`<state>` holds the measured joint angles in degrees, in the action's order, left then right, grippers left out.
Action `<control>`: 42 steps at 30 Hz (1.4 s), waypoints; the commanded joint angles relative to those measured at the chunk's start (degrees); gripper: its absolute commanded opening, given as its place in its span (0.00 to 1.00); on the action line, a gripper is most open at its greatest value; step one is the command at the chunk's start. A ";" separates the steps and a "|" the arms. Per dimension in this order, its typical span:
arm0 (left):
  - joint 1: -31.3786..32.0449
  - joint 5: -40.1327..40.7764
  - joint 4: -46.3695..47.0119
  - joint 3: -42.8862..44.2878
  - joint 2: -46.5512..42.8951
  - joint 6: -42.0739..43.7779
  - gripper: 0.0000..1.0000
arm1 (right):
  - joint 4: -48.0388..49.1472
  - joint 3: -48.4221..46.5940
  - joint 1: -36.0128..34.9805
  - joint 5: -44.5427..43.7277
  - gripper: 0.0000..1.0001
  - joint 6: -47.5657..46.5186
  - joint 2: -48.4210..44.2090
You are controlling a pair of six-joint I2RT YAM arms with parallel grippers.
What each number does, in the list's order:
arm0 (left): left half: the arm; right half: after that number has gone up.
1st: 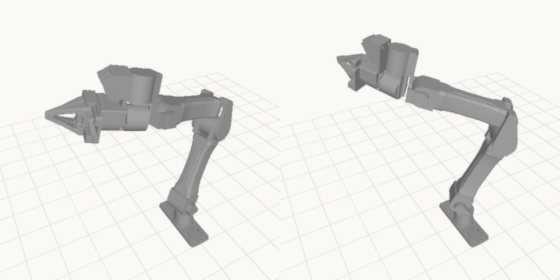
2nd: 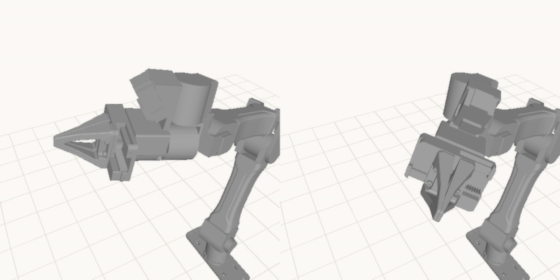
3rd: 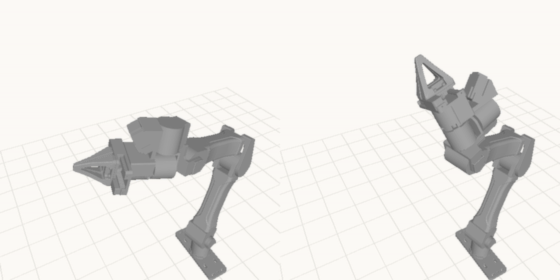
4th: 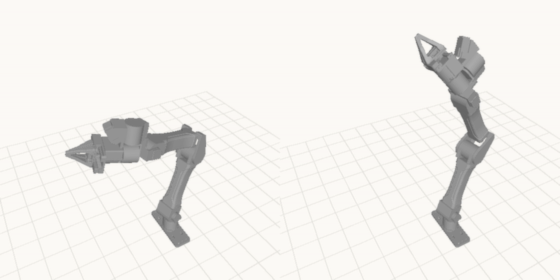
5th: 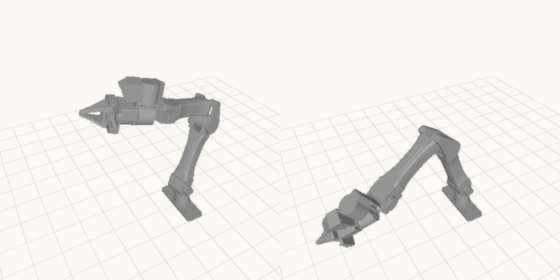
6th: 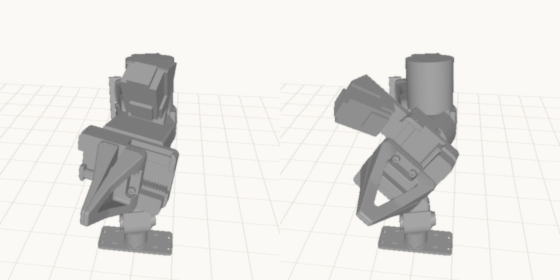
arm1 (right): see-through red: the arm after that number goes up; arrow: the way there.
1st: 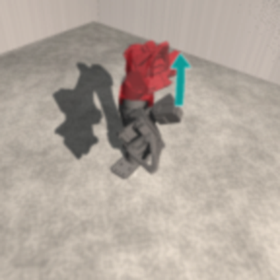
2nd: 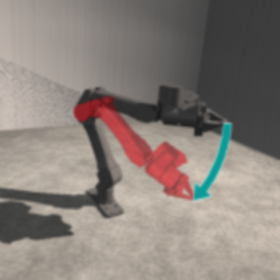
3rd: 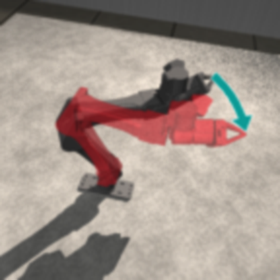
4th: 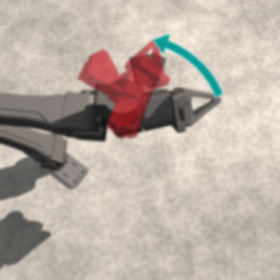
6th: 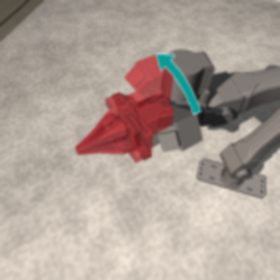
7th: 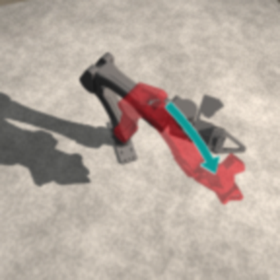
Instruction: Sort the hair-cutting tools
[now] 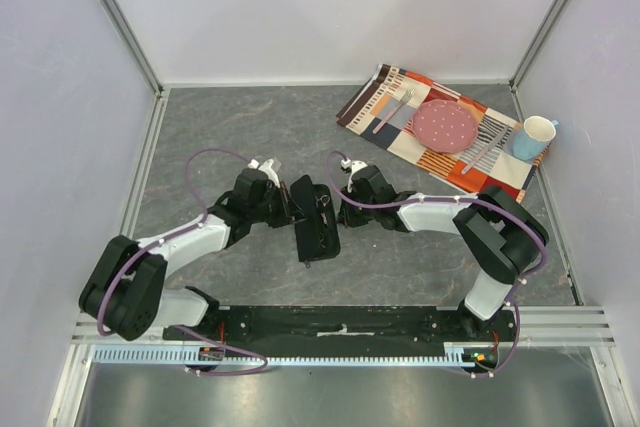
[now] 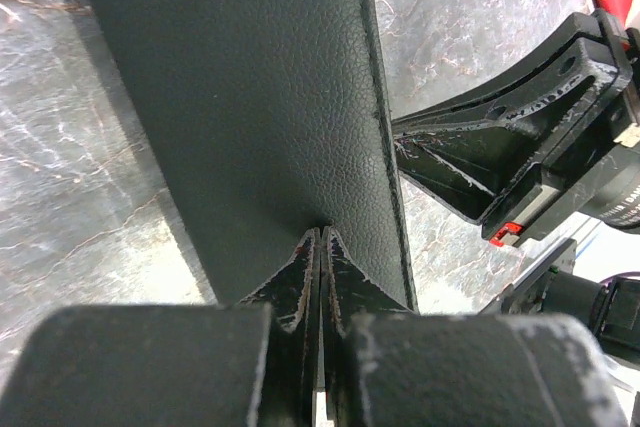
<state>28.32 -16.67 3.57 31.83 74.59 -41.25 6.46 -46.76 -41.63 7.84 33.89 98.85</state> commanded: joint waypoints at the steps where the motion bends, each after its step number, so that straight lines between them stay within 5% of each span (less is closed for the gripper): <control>1: 1.82 -2.06 5.74 -0.11 3.10 -2.60 0.02 | -4.26 1.50 -0.56 0.51 0.00 -0.58 3.19; 21: 5.52 -2.49 11.98 2.09 12.42 -4.36 0.02 | -4.44 2.38 -0.65 0.43 0.00 -0.84 2.50; 23: 5.52 -2.49 12.16 2.09 12.77 -4.36 0.02 | -5.31 2.20 -0.65 0.08 0.16 -1.10 1.44; 27: 5.61 -2.41 11.98 1.74 11.99 -4.19 0.02 | -8.39 1.59 -0.65 -2.38 0.26 -2.07 -3.39; 42: 5.52 0.05 5.40 1.92 3.03 -1.81 0.02 | -6.90 1.33 -0.65 2.53 0.40 1.62 -12.19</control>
<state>33.36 -18.06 11.60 32.84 81.38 -44.18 -2.22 -45.34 -42.15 7.86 33.74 88.36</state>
